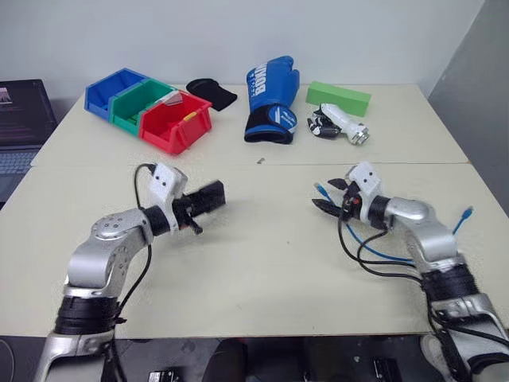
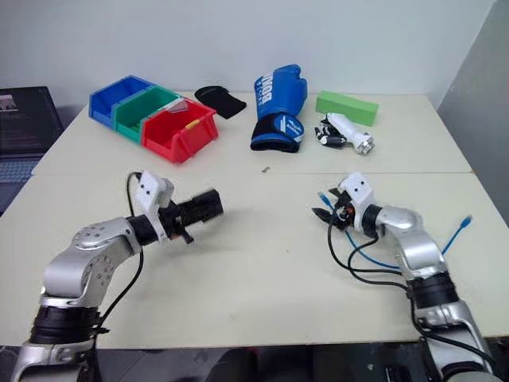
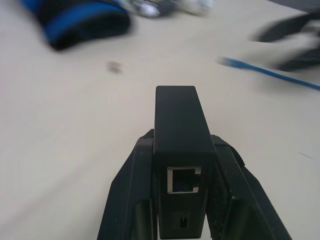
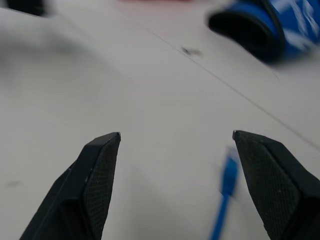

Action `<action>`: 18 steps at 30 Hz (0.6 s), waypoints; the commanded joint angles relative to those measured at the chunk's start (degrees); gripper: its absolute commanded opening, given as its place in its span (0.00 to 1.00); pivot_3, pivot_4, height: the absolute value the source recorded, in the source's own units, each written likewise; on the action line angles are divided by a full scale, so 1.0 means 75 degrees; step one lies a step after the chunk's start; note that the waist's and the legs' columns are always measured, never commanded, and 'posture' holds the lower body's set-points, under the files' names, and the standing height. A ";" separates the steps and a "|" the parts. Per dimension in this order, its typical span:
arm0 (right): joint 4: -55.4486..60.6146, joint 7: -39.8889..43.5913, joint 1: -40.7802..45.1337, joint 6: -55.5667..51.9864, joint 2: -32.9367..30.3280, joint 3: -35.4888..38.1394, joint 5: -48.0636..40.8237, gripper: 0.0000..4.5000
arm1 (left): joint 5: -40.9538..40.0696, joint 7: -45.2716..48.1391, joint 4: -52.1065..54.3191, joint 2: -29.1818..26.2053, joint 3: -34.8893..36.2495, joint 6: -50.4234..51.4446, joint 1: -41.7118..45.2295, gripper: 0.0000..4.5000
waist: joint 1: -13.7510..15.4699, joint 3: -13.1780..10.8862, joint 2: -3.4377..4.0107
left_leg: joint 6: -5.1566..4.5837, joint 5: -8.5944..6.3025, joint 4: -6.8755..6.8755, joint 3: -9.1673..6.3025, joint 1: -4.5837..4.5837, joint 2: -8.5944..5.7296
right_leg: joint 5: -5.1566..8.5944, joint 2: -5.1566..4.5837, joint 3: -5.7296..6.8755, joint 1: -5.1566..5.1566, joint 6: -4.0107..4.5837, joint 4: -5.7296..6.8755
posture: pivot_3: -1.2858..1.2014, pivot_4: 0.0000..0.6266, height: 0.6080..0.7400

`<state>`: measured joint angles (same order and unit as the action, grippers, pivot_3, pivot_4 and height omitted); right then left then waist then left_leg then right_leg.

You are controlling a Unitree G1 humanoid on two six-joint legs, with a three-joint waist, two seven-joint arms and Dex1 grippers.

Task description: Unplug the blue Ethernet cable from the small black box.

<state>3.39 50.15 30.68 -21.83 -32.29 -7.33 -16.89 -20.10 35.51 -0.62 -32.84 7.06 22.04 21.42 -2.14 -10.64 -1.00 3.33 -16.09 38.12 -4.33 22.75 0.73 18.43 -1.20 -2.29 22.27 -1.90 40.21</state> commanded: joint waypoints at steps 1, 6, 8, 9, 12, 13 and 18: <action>0.1244 0.0563 0.0061 -0.0567 -0.0084 -0.0320 -0.0505 0.82 | 0.0718 -0.0977 -0.0588 0.0407 0.0394 -0.1608 0.0116 0.18 | 0.0000 0.0002 -0.0003 | 0.0000 0.0000 -0.0001 -0.0002 -0.0001 0.0000 | 0.0000 0.0000 0.0002 -0.0001 0.0000 0.0000 | 0.52 0.24 1.00; 0.1641 0.0901 0.0530 -0.1282 0.0381 -0.0874 -0.0972 0.82 | 0.1416 -0.1958 -0.1979 0.0913 0.0564 -0.3373 0.0008 0.18 | 0.0036 0.0001 -0.0003 | 0.0001 0.0001 0.0005 -0.0012 0.0001 0.0001 | -0.0002 -0.0006 0.0009 -0.0003 0.0004 0.0002 | 0.52 0.24 1.00; 0.1461 0.0812 0.0860 -0.1461 0.0662 -0.0998 -0.0945 0.82 | 0.1419 -0.2184 -0.2402 0.1080 0.0639 -0.3501 -0.0069 0.18 | 0.0034 0.0002 -0.0003 | 0.0001 0.0001 0.0005 -0.0010 0.0000 -0.0002 | -0.0003 -0.0006 0.0009 -0.0002 0.0004 0.0002 | 0.52 0.24 1.00; 0.1399 0.0788 0.0965 -0.1514 0.0734 -0.1034 -0.0932 0.82 | 0.1465 -0.2330 -0.2548 0.1129 0.0675 -0.3592 -0.0090 0.18 | 0.0035 0.0002 -0.0003 | 0.0001 0.0001 0.0006 -0.0011 0.0001 -0.0002 | -0.0003 -0.0006 0.0011 -0.0002 0.0003 0.0003 | 0.52 0.24 1.00; 0.1336 0.1031 0.1194 -0.1782 0.0810 -0.1105 -0.1110 0.82 | 0.1478 -0.2466 -0.2955 0.1275 0.0724 -0.3734 -0.0258 0.18 | 0.0044 0.0005 -0.0008 | 0.0001 0.0001 0.0010 -0.0012 0.0004 -0.0004 | -0.0004 -0.0006 0.0013 -0.0002 0.0002 0.0003 | 0.52 0.24 1.00; 0.1335 0.1074 0.1226 -0.1837 0.0818 -0.1111 -0.1153 0.82 | 0.1456 -0.2451 -0.3033 0.1301 0.0722 -0.3744 -0.0285 0.18 | 0.0057 0.0007 -0.0011 | 0.0001 0.0001 0.0010 -0.0012 0.0006 -0.0005 | -0.0004 -0.0006 0.0015 -0.0002 0.0002 0.0000 | 0.52 0.24 1.00; 0.1328 0.1194 0.1294 -0.1984 0.0802 -0.1077 -0.1219 0.82 | 0.1590 -0.2637 -0.3264 0.1349 0.0769 -0.3912 -0.0496 0.42 | 0.0058 0.0009 -0.0015 | 0.0002 0.0001 0.0010 -0.0013 0.0006 -0.0007 | -0.0005 -0.0015 0.0017 -0.0004 -0.0001 -0.0004 | 0.52 0.24 1.00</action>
<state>12.36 58.43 39.32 -36.71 -26.23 -16.03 -25.06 -8.39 16.55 -24.71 -22.71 11.77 -6.89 18.31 -1.70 -10.57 -1.12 3.34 -16.09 38.19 -4.43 22.79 0.68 18.40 -1.31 -2.16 22.24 -1.90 40.19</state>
